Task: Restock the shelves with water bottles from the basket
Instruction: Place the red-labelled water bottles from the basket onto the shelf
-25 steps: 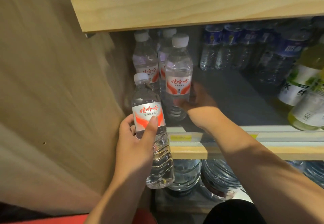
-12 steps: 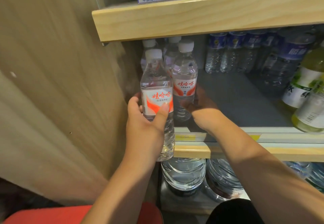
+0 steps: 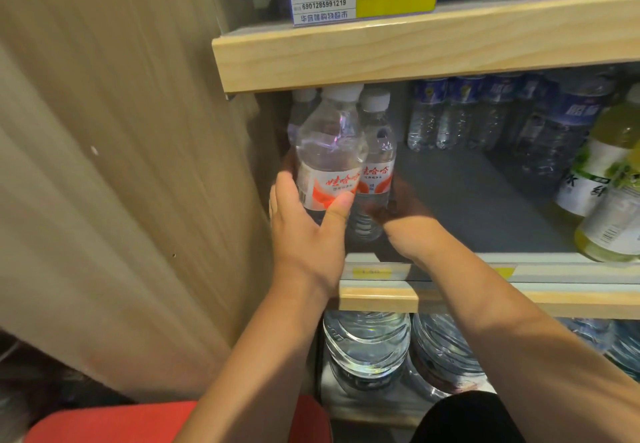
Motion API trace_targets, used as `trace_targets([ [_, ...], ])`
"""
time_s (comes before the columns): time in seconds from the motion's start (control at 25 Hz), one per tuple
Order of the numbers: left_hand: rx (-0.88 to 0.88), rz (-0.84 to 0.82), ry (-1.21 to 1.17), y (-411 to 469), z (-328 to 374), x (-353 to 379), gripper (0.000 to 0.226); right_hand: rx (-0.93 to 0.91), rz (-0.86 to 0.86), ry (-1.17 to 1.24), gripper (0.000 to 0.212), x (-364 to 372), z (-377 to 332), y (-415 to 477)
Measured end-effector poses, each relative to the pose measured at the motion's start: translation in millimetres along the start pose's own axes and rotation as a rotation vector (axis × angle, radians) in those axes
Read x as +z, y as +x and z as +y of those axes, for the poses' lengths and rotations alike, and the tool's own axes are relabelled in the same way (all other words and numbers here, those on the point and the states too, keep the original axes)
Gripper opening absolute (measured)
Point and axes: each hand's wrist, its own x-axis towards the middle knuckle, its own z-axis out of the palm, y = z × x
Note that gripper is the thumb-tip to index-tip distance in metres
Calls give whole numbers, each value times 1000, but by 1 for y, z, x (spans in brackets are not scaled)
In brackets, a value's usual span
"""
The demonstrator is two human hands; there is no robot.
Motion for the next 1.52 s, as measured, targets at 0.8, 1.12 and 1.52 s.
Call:
trace_targets([
  [0.8,-240,34,-505,24,-32,30,59,74,-22,68,53,-2,-7,-7],
  [1.12,-184,29,15,17,-34,15,53,67,-42,64,52,-2,-9,-5],
  [1.52,-146,59,271,-18,-10,15,29,64,-27,51,55,-2,-7,-8],
])
